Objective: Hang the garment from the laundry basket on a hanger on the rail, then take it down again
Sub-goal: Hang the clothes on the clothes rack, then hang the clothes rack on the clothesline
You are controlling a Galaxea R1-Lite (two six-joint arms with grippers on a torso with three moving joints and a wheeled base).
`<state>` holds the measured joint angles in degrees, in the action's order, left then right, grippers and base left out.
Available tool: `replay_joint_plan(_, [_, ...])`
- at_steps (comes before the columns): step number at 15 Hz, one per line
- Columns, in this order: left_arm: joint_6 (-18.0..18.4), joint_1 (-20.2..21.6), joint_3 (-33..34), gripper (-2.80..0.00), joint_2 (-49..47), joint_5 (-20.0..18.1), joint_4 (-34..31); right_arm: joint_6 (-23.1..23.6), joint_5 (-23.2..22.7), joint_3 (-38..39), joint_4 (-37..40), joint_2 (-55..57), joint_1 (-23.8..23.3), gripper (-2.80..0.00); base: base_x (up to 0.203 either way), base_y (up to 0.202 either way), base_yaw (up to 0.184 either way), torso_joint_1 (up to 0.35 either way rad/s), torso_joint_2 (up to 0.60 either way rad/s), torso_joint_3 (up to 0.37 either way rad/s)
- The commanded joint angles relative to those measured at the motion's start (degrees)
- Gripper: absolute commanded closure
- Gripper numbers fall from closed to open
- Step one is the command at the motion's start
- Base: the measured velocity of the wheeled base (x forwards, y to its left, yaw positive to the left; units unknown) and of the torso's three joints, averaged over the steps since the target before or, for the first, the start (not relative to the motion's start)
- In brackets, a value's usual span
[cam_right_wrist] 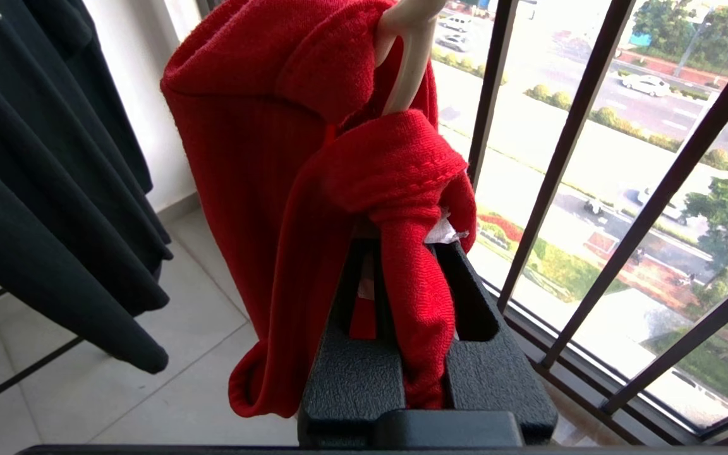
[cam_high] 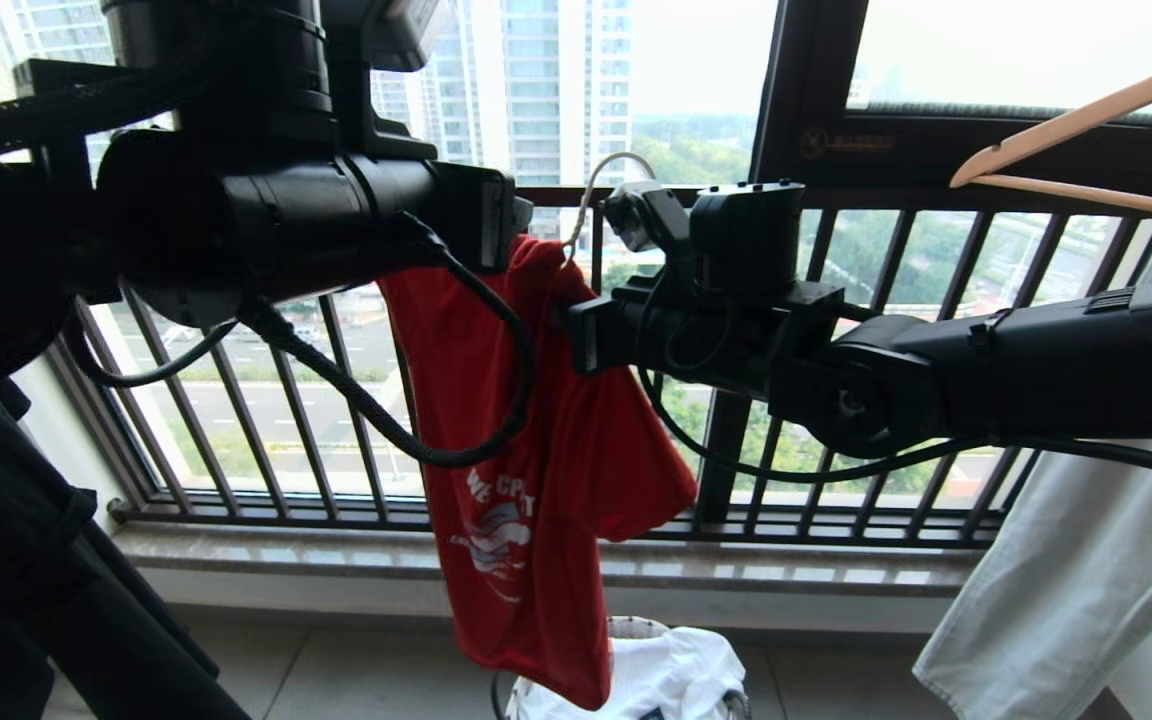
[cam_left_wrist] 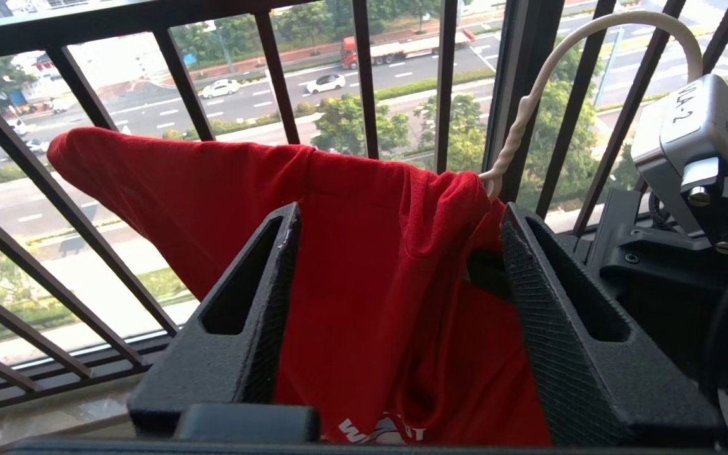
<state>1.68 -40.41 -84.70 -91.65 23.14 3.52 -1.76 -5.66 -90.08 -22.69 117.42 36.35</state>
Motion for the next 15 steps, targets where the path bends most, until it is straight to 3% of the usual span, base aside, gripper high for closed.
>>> replay_joint_plan(1, [0.0,2.9,-0.6,0.00,1.2,0.0,-2.0,0.0,-0.1,0.0,-0.2,0.0,0.0,0.00,0.000,0.000,0.000,0.000,0.00,0.000])
replay_joint_plan(3, [-0.6,9.5,-4.2,0.00,1.6,-2.3,-10.7,0.0,-0.1,0.2,-0.2,-0.2,0.0,0.00,0.000,0.000,0.000,0.000,0.00,0.000])
replay_joint_plan(6, [-0.2,19.0,-14.4,0.00,1.7,-16.7,-28.0,0.1,-0.3,1.2,-0.2,-0.5,0.0,0.00,0.000,0.000,0.000,0.000,0.00,0.000])
replay_joint_plan(7, [2.1,21.4,-17.5,0.00,1.3,-22.1,-33.8,0.1,-0.4,1.2,-0.2,-0.6,0.0,0.00,0.000,0.000,0.000,0.000,0.00,0.000])
replay_joint_plan(9, [10.8,24.3,-21.4,0.00,0.0,-31.0,-40.6,0.2,-1.9,3.0,-0.1,-1.5,0.0,0.00,0.000,0.000,0.000,0.000,0.00,0.000])
replay_joint_plan(12, [19.5,24.6,-26.6,0.00,-3.7,-35.1,-49.0,2.0,-9.6,7.0,-0.2,-3.9,-0.2,0.00,0.000,0.000,0.000,0.000,0.00,0.000])
replay_joint_plan(15, [27.3,24.2,-26.9,0.00,-6.6,-35.8,-49.7,3.7,-12.6,9.6,-0.3,-4.6,-0.2,0.00,0.000,0.000,0.000,0.000,0.00,0.000])
